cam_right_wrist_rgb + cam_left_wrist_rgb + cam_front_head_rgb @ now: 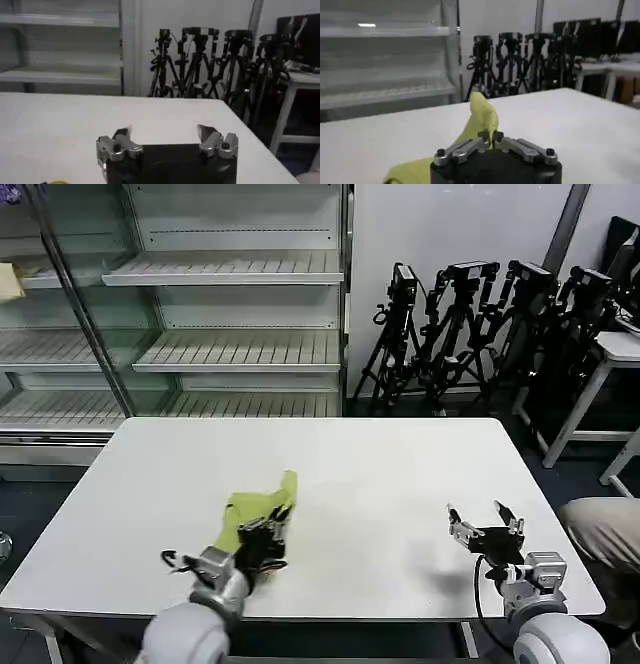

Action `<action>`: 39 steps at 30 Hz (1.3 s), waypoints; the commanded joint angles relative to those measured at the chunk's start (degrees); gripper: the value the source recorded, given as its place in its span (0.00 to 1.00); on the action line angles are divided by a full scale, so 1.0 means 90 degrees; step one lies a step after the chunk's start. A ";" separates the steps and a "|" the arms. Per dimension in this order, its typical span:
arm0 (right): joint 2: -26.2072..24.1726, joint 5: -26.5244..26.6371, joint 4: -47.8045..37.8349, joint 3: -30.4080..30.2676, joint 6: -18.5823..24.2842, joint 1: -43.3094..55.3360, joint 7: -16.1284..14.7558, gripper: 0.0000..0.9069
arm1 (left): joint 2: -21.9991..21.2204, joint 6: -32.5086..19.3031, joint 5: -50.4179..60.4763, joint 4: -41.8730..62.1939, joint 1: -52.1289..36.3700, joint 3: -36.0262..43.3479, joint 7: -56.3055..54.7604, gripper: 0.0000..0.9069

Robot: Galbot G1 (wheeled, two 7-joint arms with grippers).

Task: Fold and organize the clothes.

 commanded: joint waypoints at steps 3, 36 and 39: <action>-0.0128 -0.0934 -0.0328 0.0182 0.0446 0.0425 -0.0404 1.00 | -0.1417 0.0004 -0.0508 0.0802 -0.0974 0.1272 -0.1107 0.02; 0.0146 -0.1388 -0.0748 -0.0736 0.1009 0.1218 -0.0512 1.00 | -0.0214 -0.1592 0.1131 0.0674 -0.0384 -0.1509 0.1756 1.00; 0.0207 -0.1464 -0.0819 -0.0812 0.1022 0.1300 -0.0499 1.00 | 0.0139 -0.1879 0.1247 0.0964 -0.0178 -0.2271 0.1933 1.00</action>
